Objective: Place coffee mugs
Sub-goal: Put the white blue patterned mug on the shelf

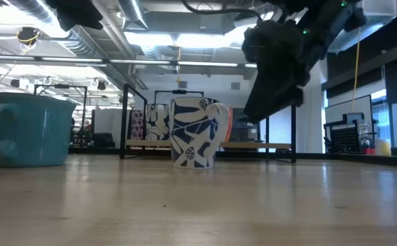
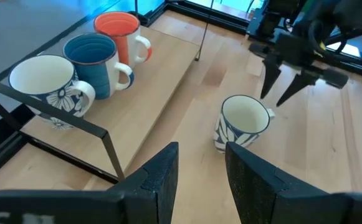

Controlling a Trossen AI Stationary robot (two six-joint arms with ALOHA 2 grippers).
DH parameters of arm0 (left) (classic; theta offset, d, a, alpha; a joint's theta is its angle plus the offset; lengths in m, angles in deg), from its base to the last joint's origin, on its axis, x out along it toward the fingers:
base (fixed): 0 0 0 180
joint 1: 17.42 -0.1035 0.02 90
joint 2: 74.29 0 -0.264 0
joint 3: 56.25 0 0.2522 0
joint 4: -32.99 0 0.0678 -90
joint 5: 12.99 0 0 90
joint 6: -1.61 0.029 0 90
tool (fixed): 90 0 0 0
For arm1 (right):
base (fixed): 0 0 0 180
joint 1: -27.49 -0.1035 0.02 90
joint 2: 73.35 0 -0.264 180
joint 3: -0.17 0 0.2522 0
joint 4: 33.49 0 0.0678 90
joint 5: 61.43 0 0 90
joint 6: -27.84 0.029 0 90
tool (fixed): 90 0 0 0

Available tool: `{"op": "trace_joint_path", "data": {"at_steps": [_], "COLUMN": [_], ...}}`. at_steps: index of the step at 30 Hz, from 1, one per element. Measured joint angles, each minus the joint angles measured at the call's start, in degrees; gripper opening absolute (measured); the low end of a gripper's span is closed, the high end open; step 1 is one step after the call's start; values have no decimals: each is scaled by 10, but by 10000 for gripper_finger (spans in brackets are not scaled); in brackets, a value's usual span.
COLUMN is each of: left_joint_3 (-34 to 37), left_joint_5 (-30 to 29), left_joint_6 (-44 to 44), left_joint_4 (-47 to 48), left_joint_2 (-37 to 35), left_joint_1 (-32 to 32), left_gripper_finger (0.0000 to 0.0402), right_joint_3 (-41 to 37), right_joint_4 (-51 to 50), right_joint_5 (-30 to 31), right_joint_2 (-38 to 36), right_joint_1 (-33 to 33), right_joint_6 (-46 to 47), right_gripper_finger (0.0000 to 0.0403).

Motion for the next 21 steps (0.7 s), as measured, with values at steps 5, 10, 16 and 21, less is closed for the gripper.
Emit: {"op": "trace_joint_path", "data": {"at_steps": [5, 10, 16, 21], "left_joint_3": [0, 0, 0, 0], "left_joint_5": [0, 0, 21, 43], "left_joint_6": [0, 2, 65, 79], "left_joint_4": [0, 0, 0, 0], "left_joint_2": [0, 0, 0, 0], "left_joint_1": [0, 0, 0, 0], "left_gripper_finger": [126, 126, 126, 126], "right_joint_3": [14, 104, 295, 427], "right_joint_4": [1, -60, -267, -336], "right_joint_5": [-18, 12, 102, 121], "right_joint_2": [-17, -17, 5, 82], "right_joint_1": [-45, -77, -101, -126], "right_joint_6": [137, 165, 148, 152], "right_gripper_finger": [149, 149, 149, 149]}}
